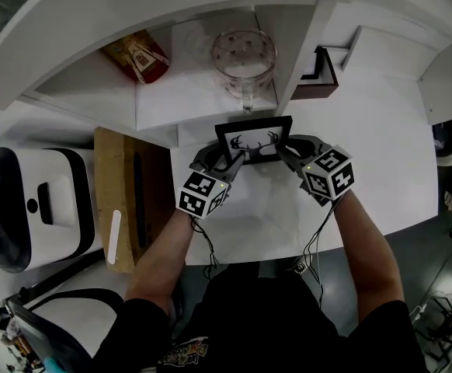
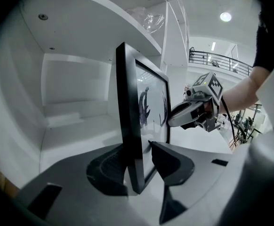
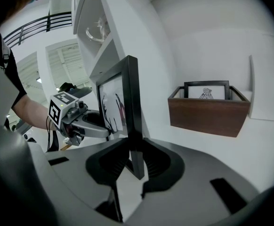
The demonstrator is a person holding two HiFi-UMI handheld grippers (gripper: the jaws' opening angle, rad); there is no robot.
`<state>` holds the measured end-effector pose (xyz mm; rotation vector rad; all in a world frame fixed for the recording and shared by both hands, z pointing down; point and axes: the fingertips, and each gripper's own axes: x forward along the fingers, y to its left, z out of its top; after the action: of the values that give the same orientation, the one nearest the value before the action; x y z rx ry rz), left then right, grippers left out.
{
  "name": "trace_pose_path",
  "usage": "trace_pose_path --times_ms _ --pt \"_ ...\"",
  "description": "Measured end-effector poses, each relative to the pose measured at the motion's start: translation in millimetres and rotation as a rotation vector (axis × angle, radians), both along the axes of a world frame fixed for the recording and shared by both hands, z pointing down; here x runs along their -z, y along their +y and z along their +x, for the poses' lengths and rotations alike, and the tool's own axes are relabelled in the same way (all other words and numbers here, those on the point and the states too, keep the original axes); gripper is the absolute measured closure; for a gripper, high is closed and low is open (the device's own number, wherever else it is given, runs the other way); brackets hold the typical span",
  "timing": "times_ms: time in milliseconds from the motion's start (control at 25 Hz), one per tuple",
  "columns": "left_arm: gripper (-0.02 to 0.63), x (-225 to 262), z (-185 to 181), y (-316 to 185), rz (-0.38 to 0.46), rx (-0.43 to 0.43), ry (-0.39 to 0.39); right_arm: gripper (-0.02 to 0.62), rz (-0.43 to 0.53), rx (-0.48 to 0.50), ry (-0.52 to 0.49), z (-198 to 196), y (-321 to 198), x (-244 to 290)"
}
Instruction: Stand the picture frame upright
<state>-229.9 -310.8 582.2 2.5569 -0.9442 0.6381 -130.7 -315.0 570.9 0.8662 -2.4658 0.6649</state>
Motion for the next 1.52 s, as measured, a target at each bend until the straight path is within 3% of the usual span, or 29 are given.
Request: trace_pose_path --times_ms 720,1520 --pt "0.445 0.5 -0.6 -7.9 0.006 0.004 -0.019 0.509 0.009 0.015 0.014 -1.7 -7.3 1.0" --pt "0.443 2.3 -3.4 -10.5 0.034 -0.029 -0.049 0.502 -0.005 -0.040 -0.004 -0.6 -8.9 1.4"
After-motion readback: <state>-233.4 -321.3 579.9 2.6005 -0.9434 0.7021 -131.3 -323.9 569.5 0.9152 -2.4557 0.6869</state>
